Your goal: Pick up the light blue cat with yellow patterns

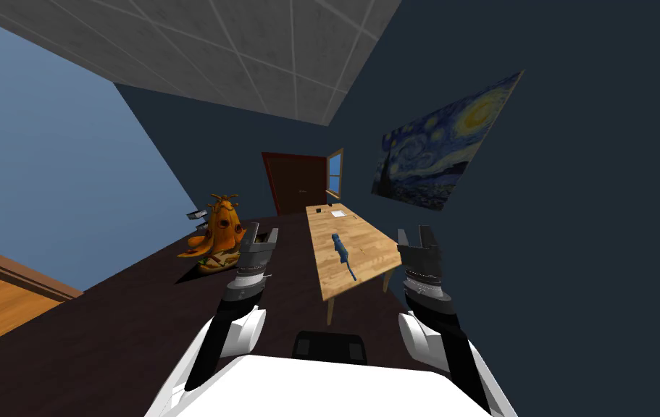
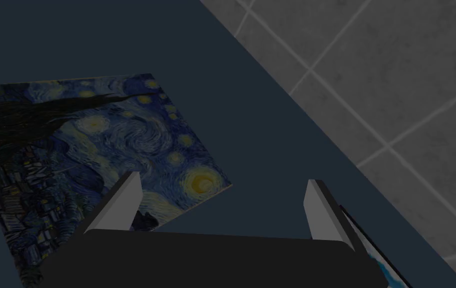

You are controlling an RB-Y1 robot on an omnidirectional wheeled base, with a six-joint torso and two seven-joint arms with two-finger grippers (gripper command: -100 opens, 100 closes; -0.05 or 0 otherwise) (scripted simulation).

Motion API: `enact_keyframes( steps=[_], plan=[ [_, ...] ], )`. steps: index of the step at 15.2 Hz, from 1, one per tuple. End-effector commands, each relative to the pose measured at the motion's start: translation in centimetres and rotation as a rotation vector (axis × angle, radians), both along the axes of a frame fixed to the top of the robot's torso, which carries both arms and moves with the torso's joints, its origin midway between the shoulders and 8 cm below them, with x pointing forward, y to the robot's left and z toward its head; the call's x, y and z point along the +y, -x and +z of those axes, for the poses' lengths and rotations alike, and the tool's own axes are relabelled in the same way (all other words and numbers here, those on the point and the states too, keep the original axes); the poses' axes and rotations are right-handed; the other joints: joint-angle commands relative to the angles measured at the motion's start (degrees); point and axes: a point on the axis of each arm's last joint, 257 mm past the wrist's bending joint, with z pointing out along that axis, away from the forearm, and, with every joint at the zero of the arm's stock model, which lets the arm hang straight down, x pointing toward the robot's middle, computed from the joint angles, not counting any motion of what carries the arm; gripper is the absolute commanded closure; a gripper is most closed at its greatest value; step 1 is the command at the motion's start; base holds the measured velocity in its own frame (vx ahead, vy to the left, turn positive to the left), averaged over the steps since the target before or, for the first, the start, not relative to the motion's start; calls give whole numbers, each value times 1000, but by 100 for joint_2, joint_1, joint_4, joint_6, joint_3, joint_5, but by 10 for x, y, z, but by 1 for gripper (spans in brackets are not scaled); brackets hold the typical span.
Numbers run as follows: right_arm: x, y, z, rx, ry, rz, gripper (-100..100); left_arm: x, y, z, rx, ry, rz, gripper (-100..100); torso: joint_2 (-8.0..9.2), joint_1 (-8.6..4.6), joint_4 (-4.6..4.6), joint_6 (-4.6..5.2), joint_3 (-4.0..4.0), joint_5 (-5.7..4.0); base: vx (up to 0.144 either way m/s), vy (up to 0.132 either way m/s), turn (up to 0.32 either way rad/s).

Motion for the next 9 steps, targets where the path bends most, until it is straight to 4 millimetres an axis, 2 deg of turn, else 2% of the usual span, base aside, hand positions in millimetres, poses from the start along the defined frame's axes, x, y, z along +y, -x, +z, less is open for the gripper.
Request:
enact_keyframes(
  steps=[1,3,5,7,8,9],
  plan=[
    [6,-2,-5,16,40,17,-100,0,0,0,0,0,0,0,0,0,0,0,0,0,-14,10,9],
    [11,-3,-10,31,70,29,-100,0,0,0,0,0,0,0,10,7,1,0,5,1,-39,36,18],
    [20,-6,-26,72,131,51,-100,0,0,0,0,0,0,0,19,16,4,0,10,3,-60,57,24],
    [29,-10,-50,127,193,70,-100,0,0,0,0,0,0,0,32,34,6,0,18,6,-96,117,52],
    [29,-10,-50,127,193,70,-100,0,0,0,0,0,0,0,39,45,8,-1,22,9,-93,111,28],
    [33,-11,-65,160,226,80,-100,0,0,0,0,0,0,0,41,46,9,0,23,10,-77,112,34]
  ],
)
